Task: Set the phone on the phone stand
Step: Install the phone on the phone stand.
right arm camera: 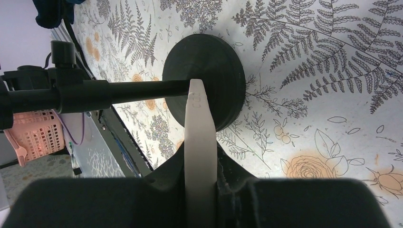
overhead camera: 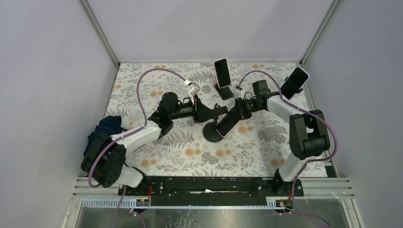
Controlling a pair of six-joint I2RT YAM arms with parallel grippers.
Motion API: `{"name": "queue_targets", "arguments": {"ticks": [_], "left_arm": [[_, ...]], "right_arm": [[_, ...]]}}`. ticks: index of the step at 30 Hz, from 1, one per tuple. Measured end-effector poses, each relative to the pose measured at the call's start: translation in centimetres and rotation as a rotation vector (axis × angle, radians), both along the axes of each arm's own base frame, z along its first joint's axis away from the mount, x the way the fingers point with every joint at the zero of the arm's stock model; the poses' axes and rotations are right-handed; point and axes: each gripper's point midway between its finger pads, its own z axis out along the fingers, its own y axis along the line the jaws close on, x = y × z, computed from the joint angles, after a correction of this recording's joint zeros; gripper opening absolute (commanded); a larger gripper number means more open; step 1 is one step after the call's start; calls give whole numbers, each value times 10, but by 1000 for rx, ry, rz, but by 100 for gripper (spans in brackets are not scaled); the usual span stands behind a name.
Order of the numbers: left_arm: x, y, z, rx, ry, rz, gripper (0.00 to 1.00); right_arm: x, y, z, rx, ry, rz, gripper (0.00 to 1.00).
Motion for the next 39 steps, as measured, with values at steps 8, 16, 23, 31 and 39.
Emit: {"name": "queue_targets", "arguments": {"ticks": [8,16,23,31,39], "left_arm": [[-2,2,0,55,2,-47,0],[-8,12,-5,167,-49,-67,11],[-5,16,-2,230,-55,-61,44],[-9,35,-8,319,-14,7,65],[-33,54,45,262,-153,41,71]], "right_arm": [[-1,2,3,14,-12,14,0],[-9,-3,22,-15,-157,111,0],[-26,-14,62,-34,-368,226,0],[-51,-27,72,-77,-452,346,0],[-79,-36,81,-85,-464,474,0]]}}
